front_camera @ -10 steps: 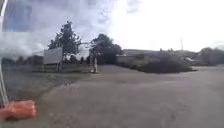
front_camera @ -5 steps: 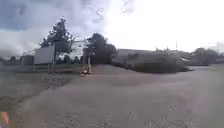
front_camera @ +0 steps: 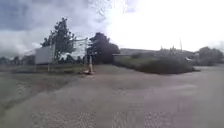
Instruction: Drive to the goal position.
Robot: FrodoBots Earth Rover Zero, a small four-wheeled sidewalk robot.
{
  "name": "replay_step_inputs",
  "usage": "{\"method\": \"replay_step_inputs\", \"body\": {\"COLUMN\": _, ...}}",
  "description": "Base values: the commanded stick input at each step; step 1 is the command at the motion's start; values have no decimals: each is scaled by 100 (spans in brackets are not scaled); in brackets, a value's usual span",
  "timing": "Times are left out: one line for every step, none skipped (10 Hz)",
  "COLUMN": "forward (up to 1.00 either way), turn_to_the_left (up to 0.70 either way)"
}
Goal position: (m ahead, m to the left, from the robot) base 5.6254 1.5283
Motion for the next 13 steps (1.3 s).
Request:
{"method": "replay_step_inputs", "body": {"forward": 70, "turn_to_the_left": -2}}
{"method": "replay_step_inputs", "body": {"forward": 70, "turn_to_the_left": -2}}
{"method": "replay_step_inputs", "body": {"forward": 70, "turn_to_the_left": -1}}
{"method": "replay_step_inputs", "body": {"forward": 70, "turn_to_the_left": 0}}
{"method": "replay_step_inputs", "body": {"forward": 70, "turn_to_the_left": -2}}
{"method": "replay_step_inputs", "body": {"forward": 70, "turn_to_the_left": -2}}
{"method": "replay_step_inputs", "body": {"forward": 70, "turn_to_the_left": -2}}
{"method": "replay_step_inputs", "body": {"forward": 70, "turn_to_the_left": -3}}
{"method": "replay_step_inputs", "body": {"forward": 70, "turn_to_the_left": -3}}
{"method": "replay_step_inputs", "body": {"forward": 70, "turn_to_the_left": -29}}
{"method": "replay_step_inputs", "body": {"forward": 70, "turn_to_the_left": -30}}
{"method": "replay_step_inputs", "body": {"forward": 70, "turn_to_the_left": -31}}
{"method": "replay_step_inputs", "body": {"forward": 70, "turn_to_the_left": -31}}
